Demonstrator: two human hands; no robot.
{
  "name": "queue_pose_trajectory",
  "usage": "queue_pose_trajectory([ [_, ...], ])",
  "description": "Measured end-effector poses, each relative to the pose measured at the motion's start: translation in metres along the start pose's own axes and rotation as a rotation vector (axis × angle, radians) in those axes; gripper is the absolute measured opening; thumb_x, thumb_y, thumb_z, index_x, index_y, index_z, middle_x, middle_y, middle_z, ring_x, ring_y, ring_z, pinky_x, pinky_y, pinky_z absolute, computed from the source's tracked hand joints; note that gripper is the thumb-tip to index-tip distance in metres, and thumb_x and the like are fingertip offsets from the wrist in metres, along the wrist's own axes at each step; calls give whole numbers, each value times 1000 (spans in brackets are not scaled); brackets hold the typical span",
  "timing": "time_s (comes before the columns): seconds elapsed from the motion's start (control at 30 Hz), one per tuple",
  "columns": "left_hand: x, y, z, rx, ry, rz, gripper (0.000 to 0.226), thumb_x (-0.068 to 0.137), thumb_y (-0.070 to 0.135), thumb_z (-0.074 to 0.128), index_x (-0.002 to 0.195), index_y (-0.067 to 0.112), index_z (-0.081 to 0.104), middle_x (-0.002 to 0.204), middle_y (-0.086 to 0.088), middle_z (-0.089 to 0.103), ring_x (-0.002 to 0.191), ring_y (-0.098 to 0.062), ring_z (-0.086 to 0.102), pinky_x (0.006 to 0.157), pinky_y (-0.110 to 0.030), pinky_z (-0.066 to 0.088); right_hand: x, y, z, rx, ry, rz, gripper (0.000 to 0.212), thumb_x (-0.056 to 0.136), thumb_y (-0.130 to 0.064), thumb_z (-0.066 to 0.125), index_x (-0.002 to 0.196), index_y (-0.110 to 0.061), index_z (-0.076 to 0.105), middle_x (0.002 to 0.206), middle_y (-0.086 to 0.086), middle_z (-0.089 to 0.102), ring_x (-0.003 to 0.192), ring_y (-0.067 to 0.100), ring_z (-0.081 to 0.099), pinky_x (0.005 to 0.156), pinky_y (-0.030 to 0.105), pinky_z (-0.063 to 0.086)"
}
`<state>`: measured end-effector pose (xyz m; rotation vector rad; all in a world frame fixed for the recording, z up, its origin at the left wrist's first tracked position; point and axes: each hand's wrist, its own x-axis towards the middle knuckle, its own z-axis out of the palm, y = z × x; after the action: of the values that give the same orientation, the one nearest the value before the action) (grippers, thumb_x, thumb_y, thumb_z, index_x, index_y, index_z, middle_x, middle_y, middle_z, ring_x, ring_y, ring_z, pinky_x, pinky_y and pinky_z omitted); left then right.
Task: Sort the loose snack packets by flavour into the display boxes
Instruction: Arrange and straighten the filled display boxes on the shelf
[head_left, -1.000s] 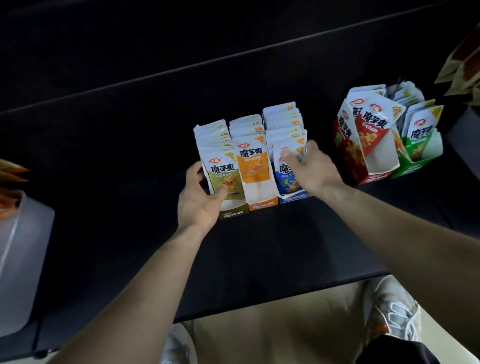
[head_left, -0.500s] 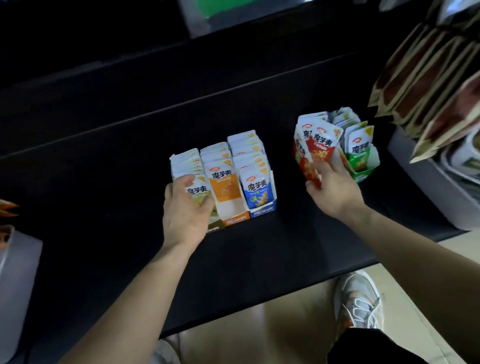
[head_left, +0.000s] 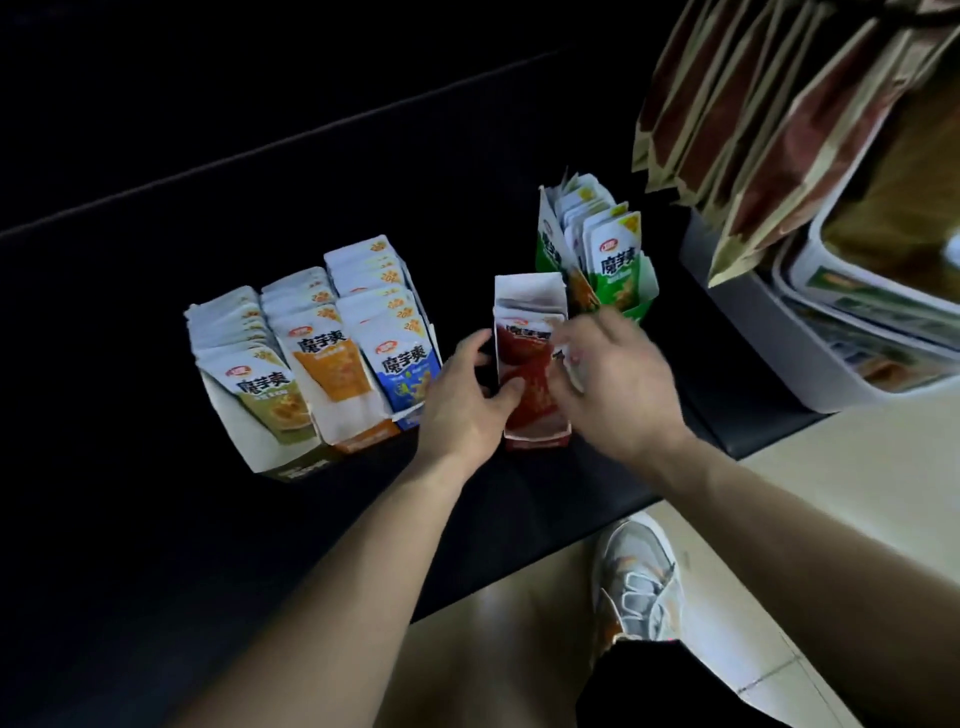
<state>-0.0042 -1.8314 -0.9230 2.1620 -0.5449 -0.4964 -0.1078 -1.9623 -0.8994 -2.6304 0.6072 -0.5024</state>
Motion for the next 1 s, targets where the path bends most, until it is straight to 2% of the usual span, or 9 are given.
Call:
queue_pose_trajectory([
  [0.07,1,1,7,-23,-15,-11,59,90,31,70,142,41,43,117,15,60,102,-17,66,91,-42,56,10,8,-3,24,-9,127,41,83,-26,72,119,-15,56,117,9,50,107,30,50,86,38,45],
  [0.13,0,-1,9,-50,-33,-28,58,95,25,66,145,41,41,120,16,59,107,-15,66,92,-42,57,17,12,-2,17,-141,258,64,77,-32,81,128,-16,46,126,9,44,114,32,48,90,42,45],
  [0.2,-1,-4,9,-63,-48,-31,58,97,26,64,146,42,38,120,19,57,110,-13,65,93,-42,57,18,13,-2,48,-240,380,66,76,-41,83,123,-18,43,118,5,53,106,29,57,79,40,49],
  [0.27,-1,-5,7,-59,-47,-16,57,96,30,64,145,44,39,119,20,57,108,-12,65,91,-40,57,16,10,-4,30,-286,418,55,76,-44,81,109,-20,45,98,1,59,92,28,64,71,40,54],
  [0.33,1,-4,5,-59,-22,13,52,95,33,65,141,44,44,118,19,60,100,-8,65,85,-34,57,14,7,-8,32,-266,372,46,77,-41,81,103,-20,49,92,1,63,87,28,65,71,43,57],
  [0.47,10,2,-1,-105,17,16,45,95,30,66,137,38,52,112,19,62,84,-2,63,71,-18,49,23,1,-15,12,-163,136,34,82,-30,76,113,-24,63,107,0,65,98,27,61,74,36,50],
  [0.6,8,2,-4,-92,-8,31,45,93,27,68,135,37,54,110,17,60,82,-4,63,70,-18,50,46,6,-1,-201,38,-139,30,76,-21,79,101,-14,64,112,8,56,100,33,55,76,42,49],
  [0.8,7,-6,1,-80,-55,1,52,91,36,71,138,37,50,110,18,60,88,-8,64,79,-26,53,72,8,7,-282,-125,-175,67,76,-11,73,133,-18,40,106,9,66,107,33,56,93,44,40],
  [1.0,4,-3,13,-142,-60,-36,61,86,39,73,139,38,44,124,12,63,109,-13,64,95,-36,53,85,2,4,-472,-292,-283,51,80,-23,67,129,-19,54,117,4,64,117,30,48,100,44,34],
])
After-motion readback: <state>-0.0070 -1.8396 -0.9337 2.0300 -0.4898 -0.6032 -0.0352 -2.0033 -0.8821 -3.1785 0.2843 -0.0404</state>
